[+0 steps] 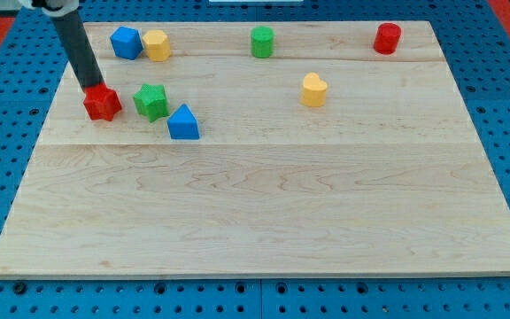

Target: Move yellow hexagon into blue cube

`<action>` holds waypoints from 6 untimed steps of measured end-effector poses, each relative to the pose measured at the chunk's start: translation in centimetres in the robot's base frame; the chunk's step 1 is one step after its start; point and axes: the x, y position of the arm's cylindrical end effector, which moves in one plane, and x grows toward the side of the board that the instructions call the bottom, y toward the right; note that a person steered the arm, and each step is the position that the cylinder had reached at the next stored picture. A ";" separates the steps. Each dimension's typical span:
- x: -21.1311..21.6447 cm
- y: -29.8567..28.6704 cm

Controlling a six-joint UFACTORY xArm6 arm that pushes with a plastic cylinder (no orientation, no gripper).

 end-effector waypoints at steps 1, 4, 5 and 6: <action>-2.0 -0.6; -6.7 10.2; -10.4 11.3; -12.8 9.6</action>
